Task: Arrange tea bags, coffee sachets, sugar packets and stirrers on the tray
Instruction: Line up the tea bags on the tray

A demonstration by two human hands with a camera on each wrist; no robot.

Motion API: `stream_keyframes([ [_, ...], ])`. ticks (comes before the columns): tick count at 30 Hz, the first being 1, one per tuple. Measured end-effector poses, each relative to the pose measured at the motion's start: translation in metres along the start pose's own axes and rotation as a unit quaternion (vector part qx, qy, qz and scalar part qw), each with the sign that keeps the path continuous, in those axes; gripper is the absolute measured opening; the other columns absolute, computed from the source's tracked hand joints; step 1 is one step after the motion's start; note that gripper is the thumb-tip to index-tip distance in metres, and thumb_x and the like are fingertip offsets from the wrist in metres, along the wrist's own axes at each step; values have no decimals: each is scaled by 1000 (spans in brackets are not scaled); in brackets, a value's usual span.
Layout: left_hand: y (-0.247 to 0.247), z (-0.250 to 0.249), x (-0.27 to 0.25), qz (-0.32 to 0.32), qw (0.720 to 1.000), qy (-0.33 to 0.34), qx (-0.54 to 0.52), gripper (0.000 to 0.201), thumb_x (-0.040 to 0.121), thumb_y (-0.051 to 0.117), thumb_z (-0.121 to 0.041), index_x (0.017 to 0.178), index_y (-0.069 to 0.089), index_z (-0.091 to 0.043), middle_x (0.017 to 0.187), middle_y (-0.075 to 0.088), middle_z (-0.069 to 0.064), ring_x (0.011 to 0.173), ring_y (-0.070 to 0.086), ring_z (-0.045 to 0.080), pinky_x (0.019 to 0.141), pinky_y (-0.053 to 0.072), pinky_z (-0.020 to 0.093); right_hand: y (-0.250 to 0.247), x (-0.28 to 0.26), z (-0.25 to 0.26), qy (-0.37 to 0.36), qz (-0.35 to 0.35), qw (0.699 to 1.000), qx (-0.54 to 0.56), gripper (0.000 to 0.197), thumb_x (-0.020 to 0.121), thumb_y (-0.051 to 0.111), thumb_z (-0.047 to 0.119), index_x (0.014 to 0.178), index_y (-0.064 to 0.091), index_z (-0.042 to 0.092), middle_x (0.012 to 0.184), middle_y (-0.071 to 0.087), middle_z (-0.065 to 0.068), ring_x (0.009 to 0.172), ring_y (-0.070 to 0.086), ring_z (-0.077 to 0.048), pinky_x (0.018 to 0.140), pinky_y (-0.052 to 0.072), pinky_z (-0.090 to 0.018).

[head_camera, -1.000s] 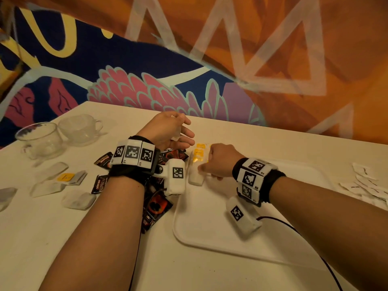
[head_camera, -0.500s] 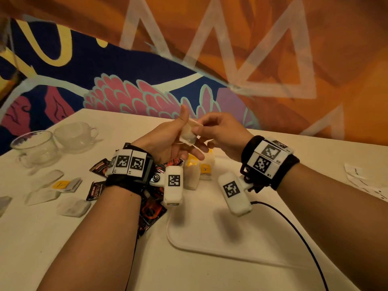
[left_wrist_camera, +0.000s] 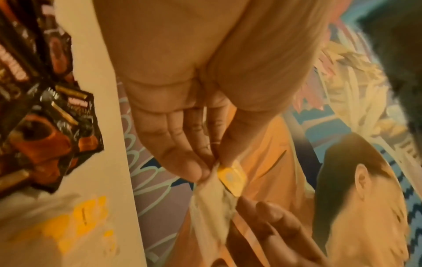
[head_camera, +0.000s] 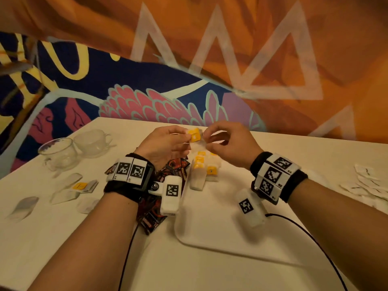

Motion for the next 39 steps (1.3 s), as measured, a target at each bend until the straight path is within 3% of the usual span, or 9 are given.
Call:
stream_keyframes([
  [4,-1,-7,-8,2,992,36,120,4,88,63,-6,91,66,-8,95,66,15,83,63,23,67,55,27,-2,1,-6,86,-16,989,119,11,85,71,20,92,64,20,103,67,0,91,65,-15,68,55,-31],
  [11,3,-12,-17,-25,977,91,191,8,87,67,-15,92,71,-10,90,67,14,79,61,20,69,52,30,4,-4,4,112,11,985,129,3,86,69,16,88,67,15,84,72,-11,73,70,-20,71,55,-36],
  [14,4,-11,-18,-43,971,118,204,8,85,69,-14,88,73,-8,90,68,19,76,61,19,65,51,28,5,-7,5,116,32,988,101,10,84,72,19,91,65,16,88,73,-9,78,70,-19,68,55,-32],
  [17,8,-6,-19,-39,970,116,210,7,85,69,-16,87,74,-11,84,69,11,73,60,15,63,51,25,6,-10,3,131,38,988,77,8,85,71,17,88,65,14,85,72,-7,73,69,-17,63,54,-29],
  [21,2,-2,-21,-50,971,95,215,11,88,67,-20,96,72,-15,93,69,1,73,60,10,61,52,22,10,-15,-23,230,64,970,46,12,83,74,14,84,62,14,72,70,-6,62,67,-15,54,49,-25],
  [27,-31,1,-26,-90,977,64,181,8,89,65,-15,96,69,-12,91,65,3,72,58,13,60,50,24,29,-27,-57,337,115,934,-14,18,82,74,12,81,56,14,58,69,-7,47,63,-13,49,49,-23],
  [31,-46,8,-27,-98,981,40,162,9,88,65,-13,95,68,-9,88,64,2,67,57,12,56,46,24,38,-26,-59,350,128,926,-52,20,84,73,19,84,54,14,76,73,-11,67,70,-21,67,59,-32],
  [34,-52,13,-27,-106,977,36,183,7,88,65,-11,94,68,-8,85,64,2,65,57,12,57,48,24,40,-22,-55,308,131,921,-198,30,79,75,35,90,55,15,102,70,-10,94,67,-26,84,57,-37],
  [39,-58,16,-34,-110,971,25,213,9,88,64,-12,95,67,-7,85,65,3,64,58,13,53,47,22,38,-20,-56,275,143,913,-266,33,77,74,36,86,50,15,109,64,-12,98,64,-29,83,56,-38],
])
Point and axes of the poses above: each hand's wrist, its own x-axis towards the middle knuckle, its own y-axis out of the palm, z = x × y, the point moved 3 cm from there along x, towards the middle knuckle
